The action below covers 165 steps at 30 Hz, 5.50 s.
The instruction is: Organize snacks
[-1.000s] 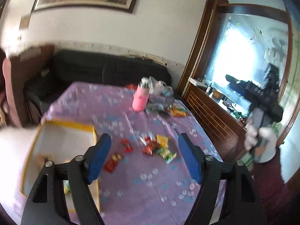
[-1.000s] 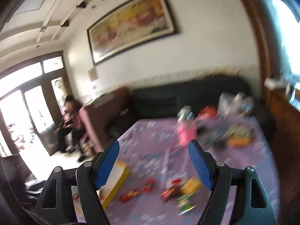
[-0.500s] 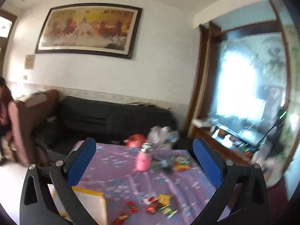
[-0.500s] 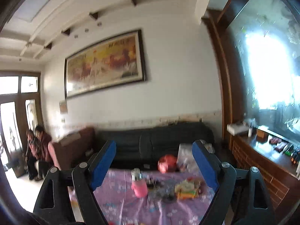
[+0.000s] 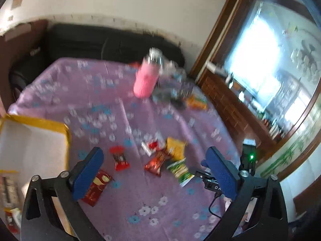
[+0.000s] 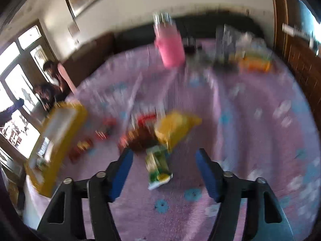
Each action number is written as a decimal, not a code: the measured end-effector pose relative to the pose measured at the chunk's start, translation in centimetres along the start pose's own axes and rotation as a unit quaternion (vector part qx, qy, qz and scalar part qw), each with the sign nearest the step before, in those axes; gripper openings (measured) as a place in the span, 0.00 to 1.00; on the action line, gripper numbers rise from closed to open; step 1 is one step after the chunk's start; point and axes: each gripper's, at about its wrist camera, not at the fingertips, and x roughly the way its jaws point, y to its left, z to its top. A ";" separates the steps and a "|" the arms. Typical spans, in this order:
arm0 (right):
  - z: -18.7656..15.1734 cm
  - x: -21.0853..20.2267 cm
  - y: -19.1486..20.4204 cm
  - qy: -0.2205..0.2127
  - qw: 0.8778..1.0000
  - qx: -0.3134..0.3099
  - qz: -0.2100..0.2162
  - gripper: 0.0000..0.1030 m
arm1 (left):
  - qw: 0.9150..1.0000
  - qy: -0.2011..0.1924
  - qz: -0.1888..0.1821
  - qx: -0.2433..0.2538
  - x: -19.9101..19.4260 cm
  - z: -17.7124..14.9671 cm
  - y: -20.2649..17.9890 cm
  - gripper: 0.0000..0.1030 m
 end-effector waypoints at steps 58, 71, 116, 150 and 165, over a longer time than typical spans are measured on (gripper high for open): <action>-0.9 0.4 2.8 -0.009 0.989 0.028 0.145 0.25 | 0.997 -0.012 0.066 -0.032 -6.7 -5.2 6.4 0.26; 2.5 -0.6 16.4 0.004 0.977 -0.046 0.206 0.24 | 0.984 -0.051 0.143 -0.095 -14.3 -6.8 16.4 0.26; -0.3 1.8 26.0 -0.007 0.980 -0.088 0.181 0.52 | 0.956 -0.080 0.247 -0.135 -12.1 -7.7 13.5 0.72; -6.0 -4.7 11.9 -0.062 0.987 0.034 0.144 0.61 | 0.965 -0.039 0.257 -0.018 -8.2 -10.4 0.1 0.72; -2.3 -4.4 1.4 -0.077 0.991 0.105 0.032 0.65 | 0.983 0.015 0.164 -0.081 -4.2 -10.6 3.7 0.72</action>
